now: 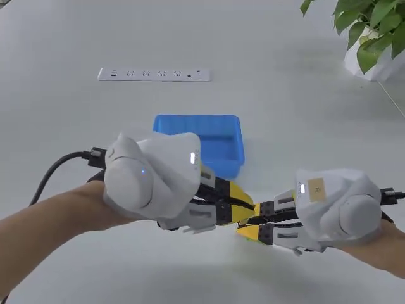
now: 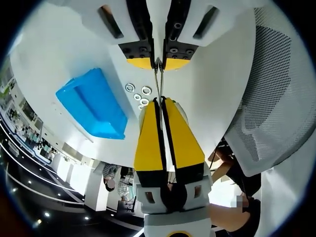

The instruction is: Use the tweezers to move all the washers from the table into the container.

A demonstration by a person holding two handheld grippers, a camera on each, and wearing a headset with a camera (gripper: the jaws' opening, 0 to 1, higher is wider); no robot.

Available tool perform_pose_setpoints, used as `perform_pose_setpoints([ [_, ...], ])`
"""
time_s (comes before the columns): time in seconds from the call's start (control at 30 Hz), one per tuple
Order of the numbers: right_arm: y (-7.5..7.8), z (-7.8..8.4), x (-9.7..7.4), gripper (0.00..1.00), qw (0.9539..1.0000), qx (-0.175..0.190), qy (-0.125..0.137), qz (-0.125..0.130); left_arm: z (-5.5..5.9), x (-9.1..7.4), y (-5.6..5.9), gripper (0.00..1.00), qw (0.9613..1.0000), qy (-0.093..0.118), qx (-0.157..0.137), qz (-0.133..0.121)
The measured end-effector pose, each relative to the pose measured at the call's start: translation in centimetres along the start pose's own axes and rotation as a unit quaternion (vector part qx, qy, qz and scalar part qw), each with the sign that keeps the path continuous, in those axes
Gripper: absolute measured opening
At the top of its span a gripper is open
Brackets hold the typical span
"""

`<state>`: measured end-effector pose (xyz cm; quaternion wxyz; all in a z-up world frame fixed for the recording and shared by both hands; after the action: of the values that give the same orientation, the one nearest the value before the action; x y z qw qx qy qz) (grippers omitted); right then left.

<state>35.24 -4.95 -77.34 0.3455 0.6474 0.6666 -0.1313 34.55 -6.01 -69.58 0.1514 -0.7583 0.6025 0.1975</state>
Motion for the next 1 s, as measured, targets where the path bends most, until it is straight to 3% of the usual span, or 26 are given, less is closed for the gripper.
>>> perform_pose_setpoints([
  [0.23, -0.2, -0.5, 0.3, 0.08, 0.9999, -0.015, -0.007, 0.001, 0.3, -0.5, 0.7, 0.04, 0.9998, -0.010, 0.013, 0.013],
  [0.43, -0.1, -1.7, 0.7, 0.11, 0.9994, -0.023, -0.005, 0.026, 0.2, -1.9, 0.8, 0.04, 0.9999, -0.007, 0.015, 0.006],
  [0.53, 0.0, -2.2, 1.0, 0.14, 0.9994, -0.001, 0.006, 0.034, 0.4, -2.8, 0.7, 0.04, 0.9999, -0.001, 0.010, -0.005],
  [0.63, 0.6, -2.3, 0.8, 0.28, 0.9980, 0.022, 0.014, 0.057, 0.9, -4.5, 0.4, 0.04, 0.9996, 0.006, 0.008, -0.026],
  [0.7, 0.5, -2.2, 0.5, 0.28, 0.9972, 0.039, 0.019, 0.061, 1.3, -5.9, 0.1, 0.04, 0.9991, 0.011, -0.009, -0.041],
  [0.8, 0.4, -1.5, 0.3, 0.32, 0.9959, 0.060, 0.017, 0.066, 2.4, -7.6, -1.0, 0.04, 0.9975, 0.000, -0.015, -0.069],
  [0.9, 0.4, -1.0, 0.1, 0.41, 0.9896, 0.113, 0.028, 0.085, 2.8, -8.4, -1.6, 0.04, 0.9960, 0.003, -0.016, -0.088],
  [1.0, 0.3, -1.0, -0.4, 0.42, 0.9868, 0.127, 0.034, 0.095, 3.1, -8.8, -2.1, 0.04, 0.9948, 0.003, -0.017, -0.101],
])
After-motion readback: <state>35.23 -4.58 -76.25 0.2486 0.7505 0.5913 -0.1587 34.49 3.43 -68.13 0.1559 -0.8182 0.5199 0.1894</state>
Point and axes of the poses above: the centre of the closed fingertips' face, and the gripper's own axes: x roughly forward along the fingers, y roughly to its right, z roughly out of its underside, the point moved 1 cm from there along -x, roughly backward along the fingers, and after that the axes turned 12 degrees about -x, right-handed, at the moved point
